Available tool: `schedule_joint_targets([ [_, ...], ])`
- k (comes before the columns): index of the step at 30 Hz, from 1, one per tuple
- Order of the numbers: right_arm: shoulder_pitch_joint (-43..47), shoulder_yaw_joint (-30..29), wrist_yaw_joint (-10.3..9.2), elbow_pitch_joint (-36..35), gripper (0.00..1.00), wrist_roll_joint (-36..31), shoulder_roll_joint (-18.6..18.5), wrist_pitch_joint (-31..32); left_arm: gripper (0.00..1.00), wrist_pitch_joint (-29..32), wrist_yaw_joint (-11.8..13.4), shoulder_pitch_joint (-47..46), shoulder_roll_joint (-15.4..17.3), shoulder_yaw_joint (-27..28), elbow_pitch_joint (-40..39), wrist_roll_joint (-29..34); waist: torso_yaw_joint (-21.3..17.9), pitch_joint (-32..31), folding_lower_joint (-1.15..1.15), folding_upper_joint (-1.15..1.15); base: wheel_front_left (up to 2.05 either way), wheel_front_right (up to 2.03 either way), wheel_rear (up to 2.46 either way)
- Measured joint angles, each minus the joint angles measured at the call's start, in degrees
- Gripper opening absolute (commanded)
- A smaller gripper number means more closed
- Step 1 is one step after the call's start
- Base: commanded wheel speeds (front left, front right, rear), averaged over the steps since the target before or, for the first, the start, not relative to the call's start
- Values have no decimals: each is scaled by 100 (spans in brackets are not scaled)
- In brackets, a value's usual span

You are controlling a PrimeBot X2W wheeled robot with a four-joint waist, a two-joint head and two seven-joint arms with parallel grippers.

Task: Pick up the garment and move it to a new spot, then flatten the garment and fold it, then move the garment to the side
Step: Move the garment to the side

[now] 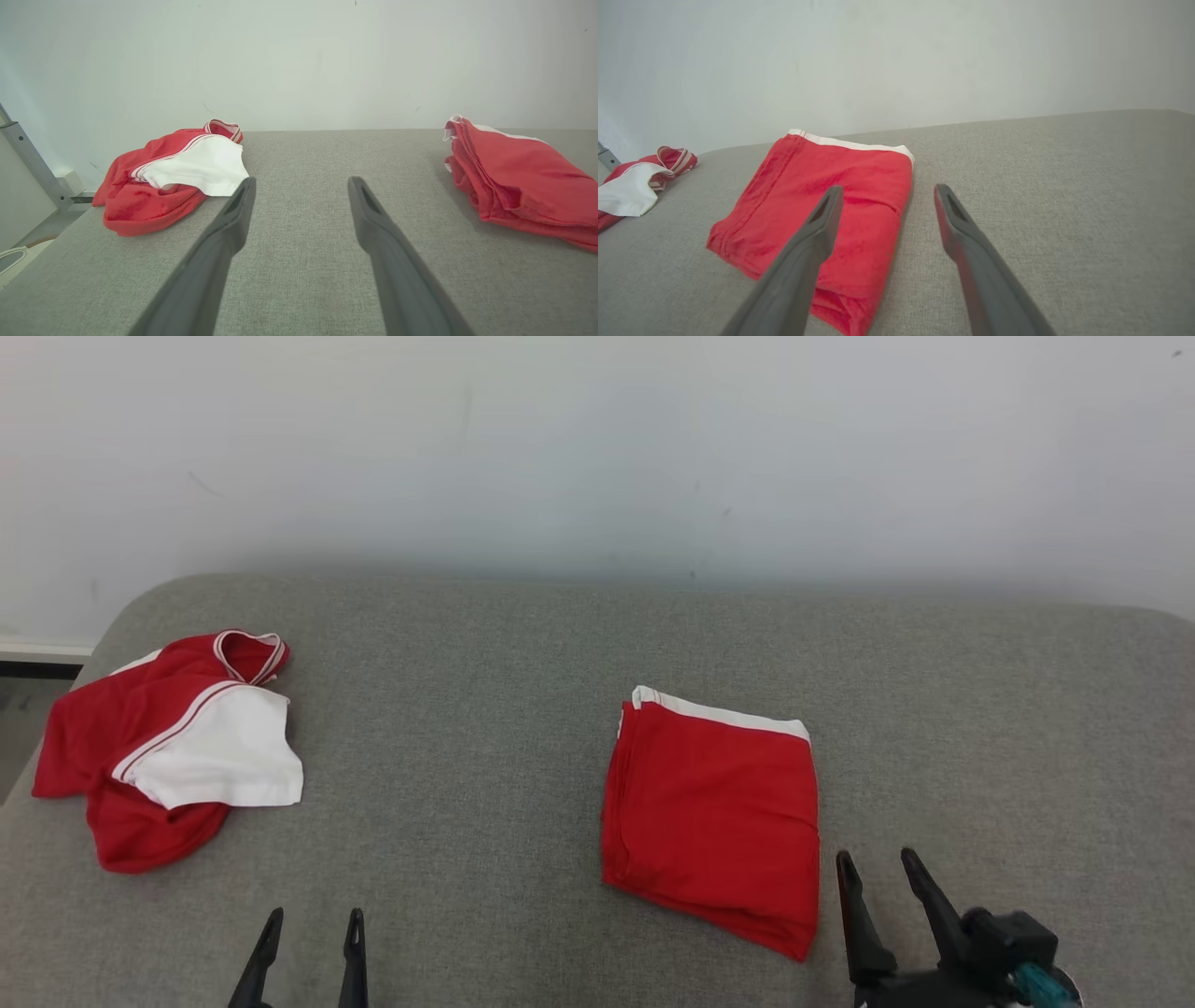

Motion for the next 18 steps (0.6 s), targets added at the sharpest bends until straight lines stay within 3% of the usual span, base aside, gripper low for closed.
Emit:
schedule_joint_targets([
  [8,-1644,60,0,1897,100,78,-3,-1,100,0,-18,-121,0,-212,88,0,216,83,0,0,0,0,0],
  [9,-2012,-54,0,2399,100,138,-5,-1,100,1,-20,-124,-1,-286,112,-1,289,102,0,0,0,0,0],
  [18,-2949,-377,0,4256,100,115,1,0,100,1,-24,-236,-1,-460,156,-34,589,241,0,0,0,0,0],
])
